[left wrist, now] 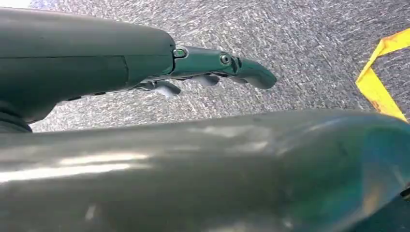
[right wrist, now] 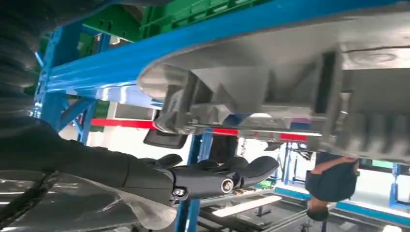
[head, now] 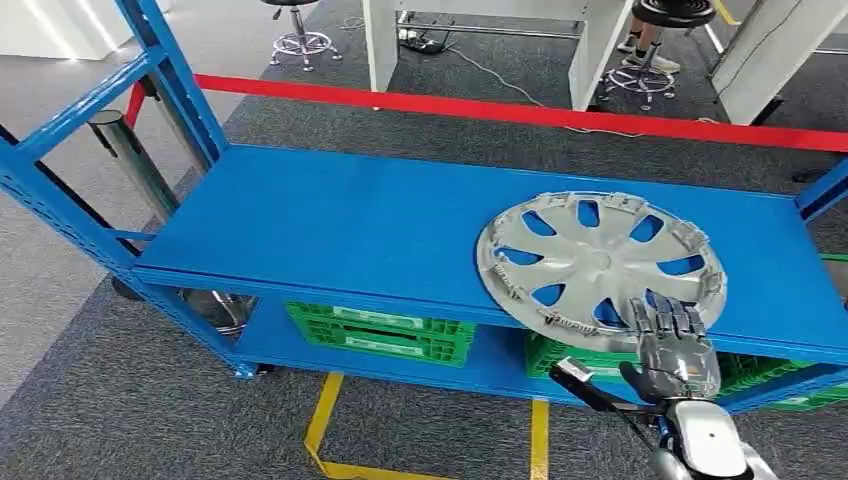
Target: Take the parts from the cabinet and place them on the table.
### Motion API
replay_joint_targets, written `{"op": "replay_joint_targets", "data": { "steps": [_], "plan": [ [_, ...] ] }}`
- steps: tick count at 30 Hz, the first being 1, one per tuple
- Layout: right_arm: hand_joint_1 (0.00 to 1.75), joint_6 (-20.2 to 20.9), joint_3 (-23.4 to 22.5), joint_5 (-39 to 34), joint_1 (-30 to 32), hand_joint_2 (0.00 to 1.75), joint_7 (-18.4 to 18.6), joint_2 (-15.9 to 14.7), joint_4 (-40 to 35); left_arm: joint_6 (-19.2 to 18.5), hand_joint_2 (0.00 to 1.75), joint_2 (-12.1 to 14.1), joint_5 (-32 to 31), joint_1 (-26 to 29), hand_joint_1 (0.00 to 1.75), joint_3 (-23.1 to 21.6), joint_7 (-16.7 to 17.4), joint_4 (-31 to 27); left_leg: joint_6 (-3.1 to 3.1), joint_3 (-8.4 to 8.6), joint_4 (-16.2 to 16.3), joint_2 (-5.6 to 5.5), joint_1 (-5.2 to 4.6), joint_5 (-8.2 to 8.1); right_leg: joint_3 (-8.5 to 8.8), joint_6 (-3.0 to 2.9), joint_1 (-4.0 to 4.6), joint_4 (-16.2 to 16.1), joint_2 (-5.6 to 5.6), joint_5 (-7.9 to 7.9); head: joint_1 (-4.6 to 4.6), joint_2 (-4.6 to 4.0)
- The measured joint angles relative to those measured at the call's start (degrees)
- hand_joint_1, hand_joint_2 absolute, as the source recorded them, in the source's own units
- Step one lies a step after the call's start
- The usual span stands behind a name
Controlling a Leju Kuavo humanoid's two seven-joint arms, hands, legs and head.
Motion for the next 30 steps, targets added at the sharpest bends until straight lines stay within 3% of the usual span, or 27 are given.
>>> {"op": "replay_joint_targets", "data": {
  "steps": [6,27,28,29,30],
  "plan": [
    [0.0,0.26,0.72,0.5,-1.06,1.75,-0.2,1.2,0.31,-0.07,0.0,-0.07,-0.55,0.01,0.0,0.0,0.09,-0.02,0.0,0.0,0.0,-0.01,0.0,0.0,0.01,0.0,0.0,0.0,-0.02,0.0,0.0,0.0],
    [0.02,0.2,2.34,-1.07,0.59,1.75,-0.79,1.27,-0.98,-0.2,0.0,-0.55,-1.4,-0.1,0.0,0.0,0.22,-0.02,-0.02,0.01,0.0,0.0,0.0,0.02,0.0,0.0,0.0,0.01,0.0,0.0,0.0,0.0],
    [0.12,0.24,2.36,-1.12,0.61,1.75,-0.79,1.27,-0.98,-0.18,0.0,-0.55,-1.42,-0.1,0.0,0.0,0.22,-0.02,-0.02,0.01,0.0,0.0,0.0,0.01,-0.01,0.0,0.0,0.01,0.0,0.0,0.0,0.0],
    [0.49,0.37,2.36,-1.31,0.65,1.75,-0.79,1.27,-0.98,-0.13,0.0,-0.55,-1.44,-0.1,0.0,0.0,0.22,-0.02,-0.02,0.01,0.0,0.0,0.0,0.01,-0.01,0.0,0.0,0.01,0.0,0.0,0.0,0.0],
    [1.15,0.44,2.38,-1.47,0.73,1.75,-0.79,1.22,-0.98,-0.07,0.0,-0.52,-1.55,-0.1,0.0,0.0,0.22,-0.02,-0.02,0.01,0.0,0.0,0.0,0.01,-0.01,0.0,0.0,0.01,0.0,0.0,0.0,0.0]
  ]
}}
